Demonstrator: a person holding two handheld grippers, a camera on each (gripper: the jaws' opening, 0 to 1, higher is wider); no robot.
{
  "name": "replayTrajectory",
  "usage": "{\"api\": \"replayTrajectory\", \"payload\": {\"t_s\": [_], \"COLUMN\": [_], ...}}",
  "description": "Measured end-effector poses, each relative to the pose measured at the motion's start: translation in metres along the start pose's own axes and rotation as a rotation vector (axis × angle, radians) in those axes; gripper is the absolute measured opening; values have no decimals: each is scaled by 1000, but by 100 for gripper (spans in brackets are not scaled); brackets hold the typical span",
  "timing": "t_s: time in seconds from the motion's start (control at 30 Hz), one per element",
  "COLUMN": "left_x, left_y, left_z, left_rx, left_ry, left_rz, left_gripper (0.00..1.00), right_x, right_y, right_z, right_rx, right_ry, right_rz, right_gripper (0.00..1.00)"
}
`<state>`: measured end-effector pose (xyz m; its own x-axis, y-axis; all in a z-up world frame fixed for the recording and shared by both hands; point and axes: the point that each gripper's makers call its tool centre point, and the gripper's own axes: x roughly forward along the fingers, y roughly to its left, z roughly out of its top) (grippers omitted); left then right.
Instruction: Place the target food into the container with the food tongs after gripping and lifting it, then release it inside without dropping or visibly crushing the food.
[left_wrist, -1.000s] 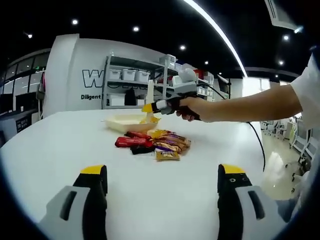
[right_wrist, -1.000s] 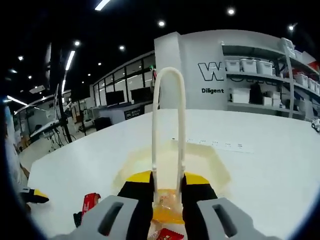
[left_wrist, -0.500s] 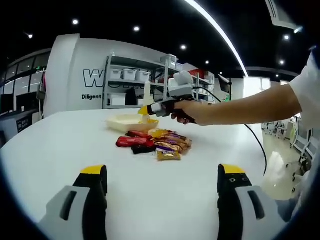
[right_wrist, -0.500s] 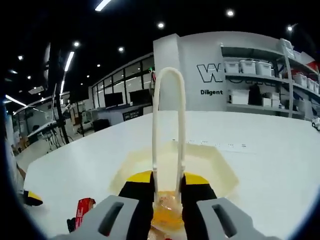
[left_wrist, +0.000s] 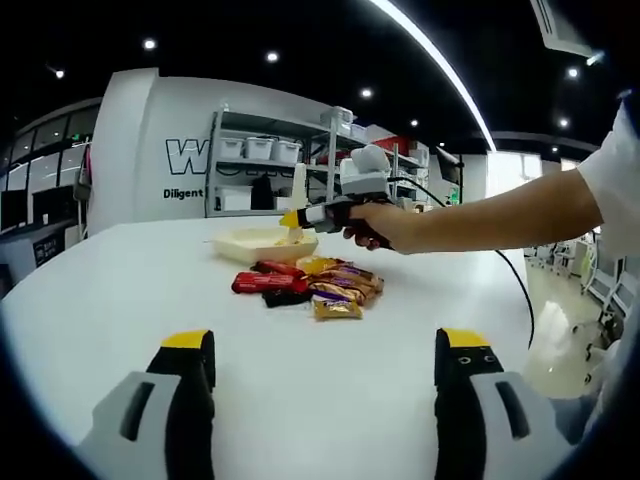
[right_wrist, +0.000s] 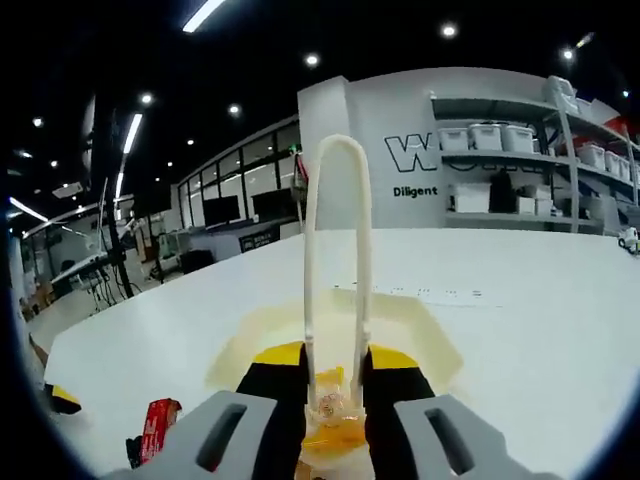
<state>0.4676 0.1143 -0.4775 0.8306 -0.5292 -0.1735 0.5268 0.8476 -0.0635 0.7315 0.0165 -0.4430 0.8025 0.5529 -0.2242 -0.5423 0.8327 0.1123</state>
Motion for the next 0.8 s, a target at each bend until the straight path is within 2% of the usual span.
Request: {"api": "replayTrajectory", "payload": {"t_s": [0.17, 0.33, 0.43, 0.57, 0.67, 0.8], "left_x": [0, 0, -1, 0, 0, 0], "left_y": [0, 1, 1, 1, 1, 1], "left_z": [0, 0, 0, -1, -1, -1], "left_rx": [-1, -2, -4, 2, 3, 1], "left_ry": [0, 0, -1, 4, 4, 4], "left_rz": [1, 3, 7, 7, 6, 6], "left_gripper": [89, 89, 89, 89, 88, 88], "right_x": [-13, -18, -23, -25, -32, -33], "right_y": [-1, -3, 0, 5, 15, 15], "right_z": [1, -4, -6, -5, -8, -7], "right_rx": [16, -8, -45, -148, -177, -200], "right_ry": [-16, -10, -13, -15, -18, -29], "right_rz": [2, 4, 8, 15, 22, 29], "right_gripper": [15, 15, 15, 15, 15, 15]}}
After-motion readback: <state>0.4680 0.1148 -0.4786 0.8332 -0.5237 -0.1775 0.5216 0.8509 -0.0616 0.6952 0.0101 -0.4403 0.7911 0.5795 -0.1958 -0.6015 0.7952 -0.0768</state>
